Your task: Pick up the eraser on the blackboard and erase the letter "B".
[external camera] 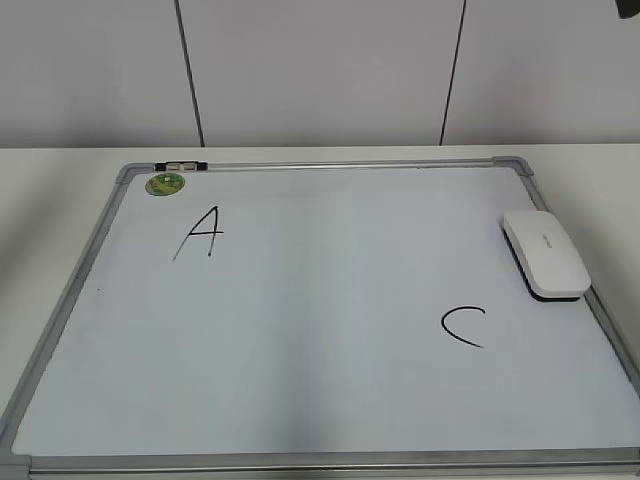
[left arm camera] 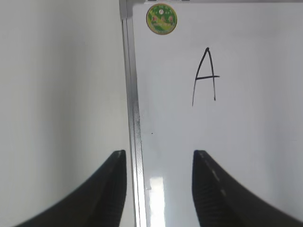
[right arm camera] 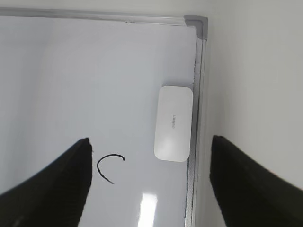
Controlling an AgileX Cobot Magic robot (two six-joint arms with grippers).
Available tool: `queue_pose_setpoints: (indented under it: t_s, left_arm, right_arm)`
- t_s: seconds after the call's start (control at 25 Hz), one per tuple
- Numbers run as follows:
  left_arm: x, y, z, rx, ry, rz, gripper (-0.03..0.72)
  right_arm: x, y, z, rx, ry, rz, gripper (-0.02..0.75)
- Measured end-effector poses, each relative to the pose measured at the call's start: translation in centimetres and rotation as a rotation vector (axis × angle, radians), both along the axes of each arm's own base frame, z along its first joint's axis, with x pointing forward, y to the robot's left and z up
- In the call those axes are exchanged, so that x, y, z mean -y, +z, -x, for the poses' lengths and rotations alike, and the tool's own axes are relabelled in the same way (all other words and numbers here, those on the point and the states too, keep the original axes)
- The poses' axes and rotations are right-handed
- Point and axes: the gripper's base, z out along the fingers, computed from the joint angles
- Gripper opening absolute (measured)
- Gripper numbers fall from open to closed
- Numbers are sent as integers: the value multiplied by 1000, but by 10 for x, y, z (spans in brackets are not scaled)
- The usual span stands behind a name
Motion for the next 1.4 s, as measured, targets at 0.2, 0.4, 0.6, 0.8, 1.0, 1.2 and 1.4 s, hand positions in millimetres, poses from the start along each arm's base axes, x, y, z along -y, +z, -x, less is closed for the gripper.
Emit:
queue_pose_setpoints:
  t_s: [0.2,0.4,0.6,0.8,1.0,1.2,1.4]
  left_arm:
    - [-1,37,44,115,1,2,377]
    - [-1,52,102,179,0,3,449]
    - [0,40,146,177,-2,20,470]
    - [3,20,179,155,-12,64,470]
    - [4,5,213,169,-16,80,470]
    - [2,-15,239,173,-11,55,470]
    - [-4,-43,250,123,1,-3,470]
  right_arm:
    - [-2,20,31,59,11,-37,593]
    - [0,22,74,77,14,-44,592]
    - [1,3,111,43,13,-41,592]
    - [5,-17,154,37,8,-24,592]
    - [9,-38,194,52,0,0,592]
    - [12,-64,227,86,-9,16,592]
    - [15,-100,241,79,-18,37,592]
